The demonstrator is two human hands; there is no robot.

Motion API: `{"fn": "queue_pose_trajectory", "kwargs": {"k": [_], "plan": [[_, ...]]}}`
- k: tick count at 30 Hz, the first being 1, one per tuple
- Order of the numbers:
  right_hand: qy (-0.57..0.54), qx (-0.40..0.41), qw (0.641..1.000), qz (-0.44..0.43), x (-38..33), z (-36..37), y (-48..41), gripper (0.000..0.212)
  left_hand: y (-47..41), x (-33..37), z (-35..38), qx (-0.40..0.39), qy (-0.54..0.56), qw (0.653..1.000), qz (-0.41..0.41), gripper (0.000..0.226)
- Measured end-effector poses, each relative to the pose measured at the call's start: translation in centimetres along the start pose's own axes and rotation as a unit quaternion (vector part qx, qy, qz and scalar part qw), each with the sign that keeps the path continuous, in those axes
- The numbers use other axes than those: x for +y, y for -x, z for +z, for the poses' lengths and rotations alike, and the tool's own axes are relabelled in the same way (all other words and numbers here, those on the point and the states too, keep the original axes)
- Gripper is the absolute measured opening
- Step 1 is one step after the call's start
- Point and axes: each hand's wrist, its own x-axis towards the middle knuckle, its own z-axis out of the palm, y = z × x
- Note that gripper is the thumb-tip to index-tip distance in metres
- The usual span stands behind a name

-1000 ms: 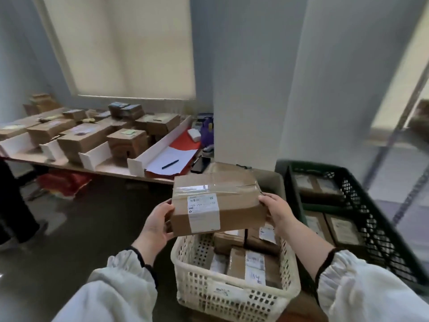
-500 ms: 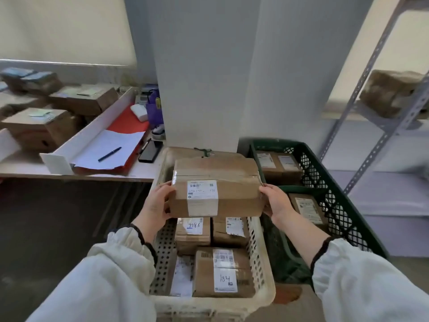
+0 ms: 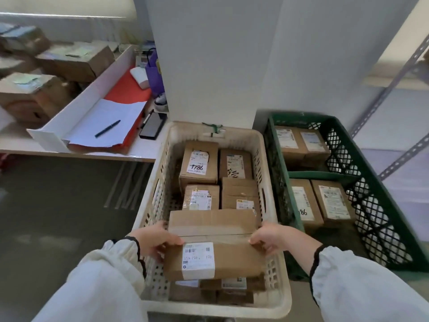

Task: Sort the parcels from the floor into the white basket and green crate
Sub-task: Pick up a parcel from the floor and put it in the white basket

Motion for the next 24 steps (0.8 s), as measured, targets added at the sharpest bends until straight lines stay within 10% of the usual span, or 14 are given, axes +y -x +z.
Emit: {"fn": "queue_pose_trajectory", "kwargs": {"k": [12, 24], "plan": [[0.087, -0.048, 0.986, 0.138, 1.9, 3.6, -2.5, 0.053, -3.6, -1.8, 2.3, -0.062, -0.151, 0.986, -0.026, 0.058], [0.221, 0.11, 0.966, 0.082, 2.4, 4.8, -2.9, 0.048, -5.1, -1.4, 3.1, -0.067, -0.222, 0.973, 0.02, 0.057]]}}
